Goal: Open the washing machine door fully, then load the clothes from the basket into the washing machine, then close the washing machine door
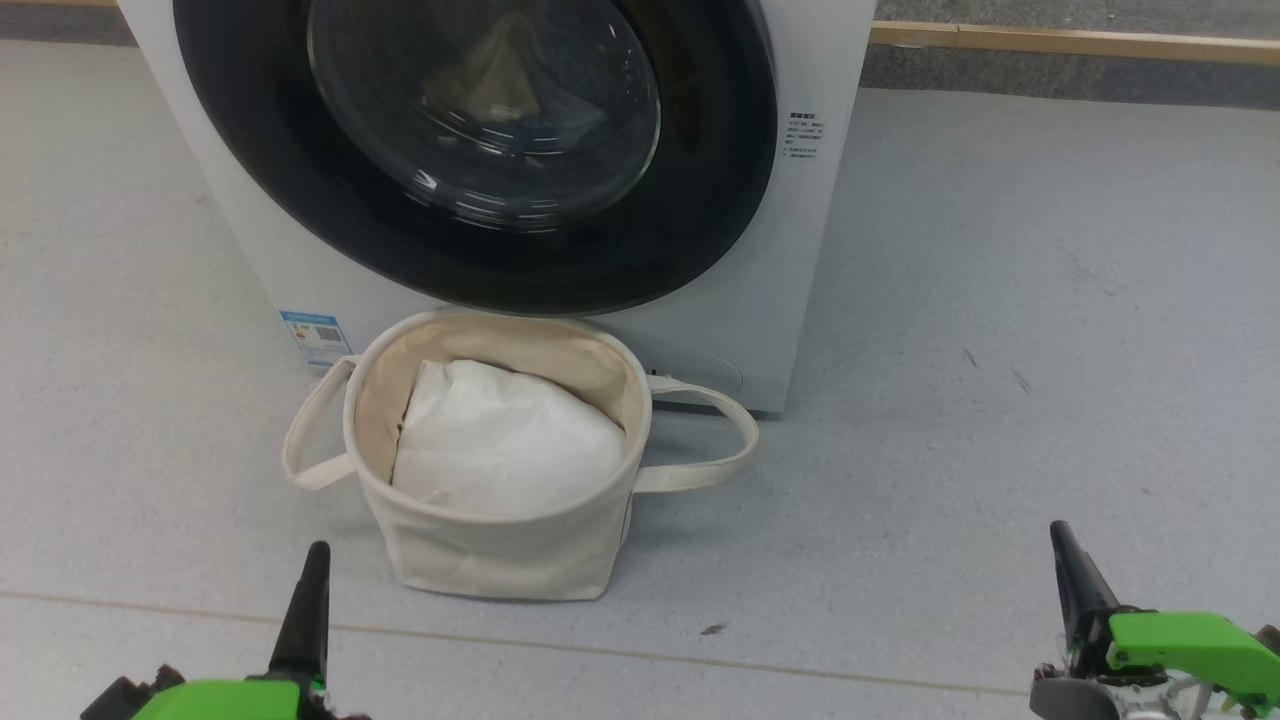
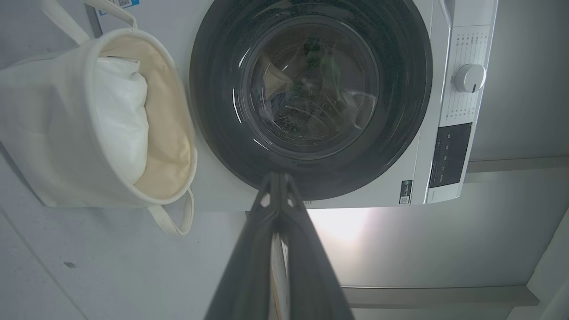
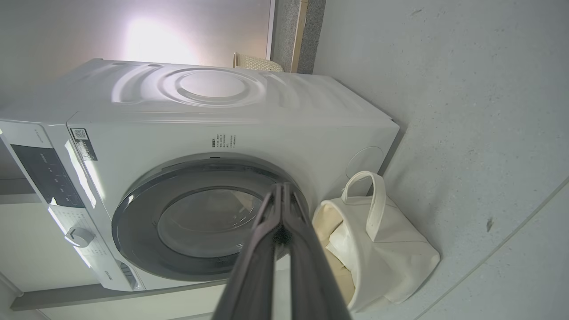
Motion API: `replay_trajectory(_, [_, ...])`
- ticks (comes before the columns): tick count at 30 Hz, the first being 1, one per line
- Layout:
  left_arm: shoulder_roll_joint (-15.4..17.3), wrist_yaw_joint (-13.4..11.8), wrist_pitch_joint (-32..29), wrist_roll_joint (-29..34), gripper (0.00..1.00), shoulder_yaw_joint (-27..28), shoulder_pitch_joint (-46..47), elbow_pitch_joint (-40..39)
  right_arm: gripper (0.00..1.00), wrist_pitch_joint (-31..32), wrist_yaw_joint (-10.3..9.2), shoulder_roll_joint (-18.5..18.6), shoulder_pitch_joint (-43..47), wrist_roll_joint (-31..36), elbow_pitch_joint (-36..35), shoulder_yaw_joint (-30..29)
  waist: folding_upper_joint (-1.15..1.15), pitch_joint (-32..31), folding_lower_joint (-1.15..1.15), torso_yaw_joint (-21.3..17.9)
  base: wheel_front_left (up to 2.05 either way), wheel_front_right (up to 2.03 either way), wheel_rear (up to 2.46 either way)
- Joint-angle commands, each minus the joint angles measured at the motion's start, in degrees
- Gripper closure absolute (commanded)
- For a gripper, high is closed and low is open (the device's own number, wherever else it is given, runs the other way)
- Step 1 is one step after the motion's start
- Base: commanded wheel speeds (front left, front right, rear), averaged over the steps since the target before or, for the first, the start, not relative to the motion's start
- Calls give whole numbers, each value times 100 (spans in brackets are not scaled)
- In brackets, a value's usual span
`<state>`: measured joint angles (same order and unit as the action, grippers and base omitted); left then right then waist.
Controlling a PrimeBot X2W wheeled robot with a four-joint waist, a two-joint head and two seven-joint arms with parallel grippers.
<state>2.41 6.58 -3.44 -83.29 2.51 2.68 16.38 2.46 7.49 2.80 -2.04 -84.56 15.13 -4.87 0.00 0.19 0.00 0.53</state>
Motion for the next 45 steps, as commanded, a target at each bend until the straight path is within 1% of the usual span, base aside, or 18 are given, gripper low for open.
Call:
replay_trajectory(1, [87, 44, -54, -179, 100, 195, 278, -219, 100, 68, 0, 123, -298, -168, -171, 72, 0, 0, 0, -6, 0, 0, 0])
replay_trajectory(13, [90, 91, -259, -934, 100, 344, 346, -234, 100, 276, 0, 123, -400, -892, -120, -7, 0, -1, 0, -53, 0, 0, 0])
replay_trajectory(45, [74, 91, -278, -915, 100, 368, 348, -234, 100, 320, 0, 84, -405, -846, -117, -62, 0, -1, 0, -53, 0, 0, 0])
